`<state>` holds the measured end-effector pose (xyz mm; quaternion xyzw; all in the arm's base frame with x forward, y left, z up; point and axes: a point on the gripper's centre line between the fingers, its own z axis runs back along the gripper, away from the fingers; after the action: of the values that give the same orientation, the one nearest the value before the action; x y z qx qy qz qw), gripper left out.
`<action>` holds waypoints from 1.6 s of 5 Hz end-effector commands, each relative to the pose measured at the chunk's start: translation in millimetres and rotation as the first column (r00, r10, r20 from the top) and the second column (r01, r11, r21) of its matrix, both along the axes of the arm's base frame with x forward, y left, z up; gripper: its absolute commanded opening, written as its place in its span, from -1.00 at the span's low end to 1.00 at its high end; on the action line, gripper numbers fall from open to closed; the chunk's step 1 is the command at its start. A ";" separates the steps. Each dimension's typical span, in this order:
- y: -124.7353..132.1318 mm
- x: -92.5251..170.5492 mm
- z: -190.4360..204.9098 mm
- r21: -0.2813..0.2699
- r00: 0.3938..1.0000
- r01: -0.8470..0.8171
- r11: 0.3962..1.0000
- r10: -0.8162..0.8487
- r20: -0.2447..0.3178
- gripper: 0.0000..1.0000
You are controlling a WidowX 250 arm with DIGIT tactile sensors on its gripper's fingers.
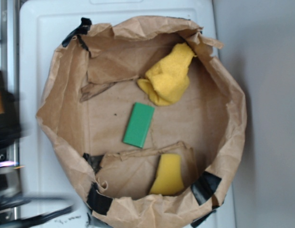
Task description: Grab the green block.
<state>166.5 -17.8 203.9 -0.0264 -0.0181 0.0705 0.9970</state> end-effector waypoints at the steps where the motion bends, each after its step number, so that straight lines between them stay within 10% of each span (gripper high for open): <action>1: 20.1 -2.8 -17.6 -0.066 0.969 -0.225 0.972 0.231 0.093 1.00; 3: 20.1 -2.8 -17.6 -0.066 0.969 -0.225 0.972 0.231 0.093 1.00; 4: 28.4 21.2 -32.7 -0.068 0.909 -0.372 0.926 0.378 0.173 1.00; 6: 24.7 75.9 -65.9 -0.066 0.743 -0.641 0.765 0.639 0.199 1.00; 8: 36.5 95.8 -90.3 -0.040 0.701 -0.698 0.715 0.693 0.165 1.00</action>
<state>255.9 9.2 99.4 0.0002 -0.0881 0.4282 0.8994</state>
